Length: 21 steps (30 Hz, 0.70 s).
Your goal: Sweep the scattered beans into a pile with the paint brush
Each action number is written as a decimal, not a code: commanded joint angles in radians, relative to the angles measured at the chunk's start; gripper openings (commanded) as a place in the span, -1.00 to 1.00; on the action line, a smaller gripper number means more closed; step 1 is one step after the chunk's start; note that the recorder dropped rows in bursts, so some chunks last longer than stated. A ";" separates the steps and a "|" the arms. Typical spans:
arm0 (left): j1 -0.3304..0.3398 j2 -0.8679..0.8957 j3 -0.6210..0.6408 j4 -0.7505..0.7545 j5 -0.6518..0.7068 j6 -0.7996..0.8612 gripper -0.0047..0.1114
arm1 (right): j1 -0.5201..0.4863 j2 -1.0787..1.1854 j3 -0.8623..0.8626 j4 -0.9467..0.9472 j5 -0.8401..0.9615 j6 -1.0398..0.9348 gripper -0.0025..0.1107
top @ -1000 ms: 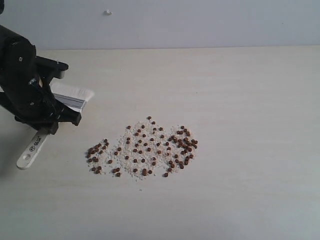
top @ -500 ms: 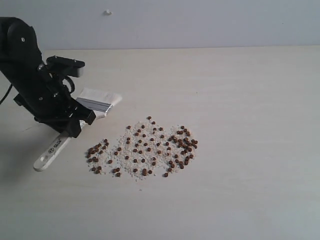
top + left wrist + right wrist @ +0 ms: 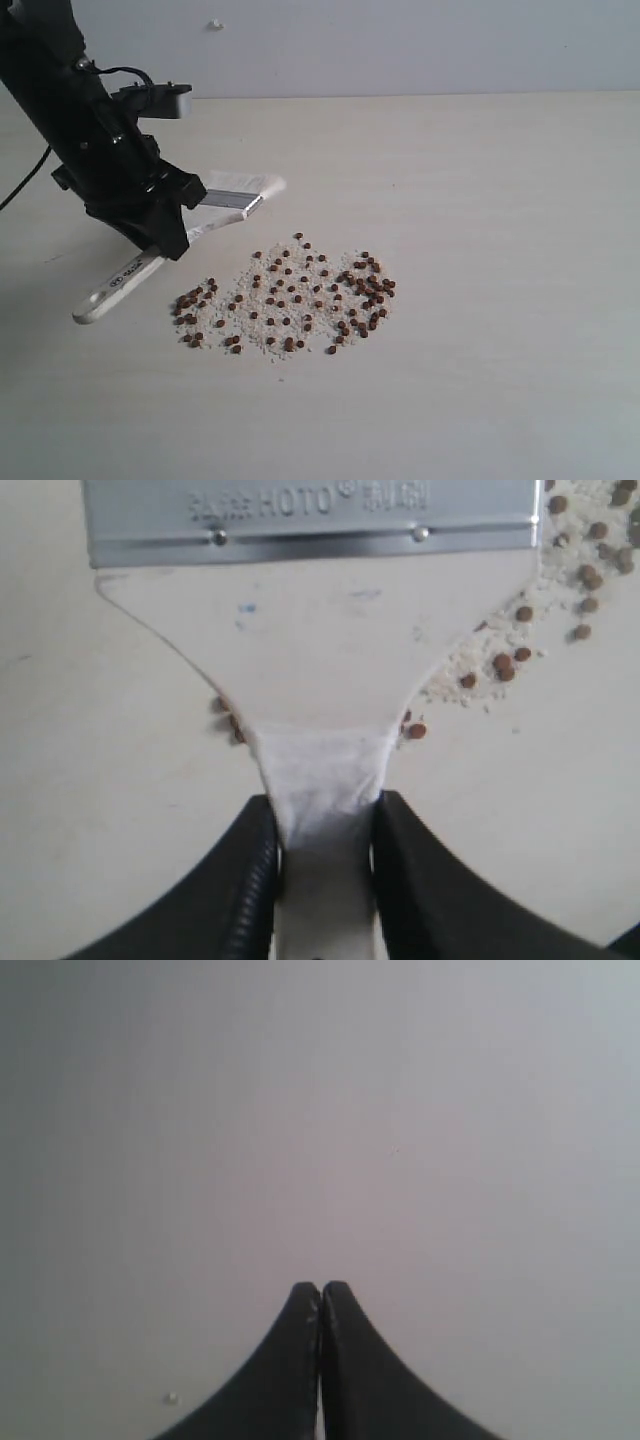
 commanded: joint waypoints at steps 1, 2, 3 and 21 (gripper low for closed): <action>0.000 -0.013 -0.031 -0.033 0.087 0.064 -0.92 | -0.005 0.253 -0.144 -0.324 -0.063 0.109 -0.96; 0.000 -0.013 -0.041 -0.045 0.087 0.123 -0.92 | -0.003 0.379 -0.193 -0.410 -0.191 0.104 -0.96; 0.000 -0.013 -0.046 -0.049 0.087 0.147 -0.92 | -0.003 0.452 -0.215 -0.458 -0.266 0.087 -0.96; 0.112 0.071 -0.178 -0.162 0.087 0.221 -0.92 | 0.578 1.025 -0.435 -1.194 0.139 -0.276 -0.16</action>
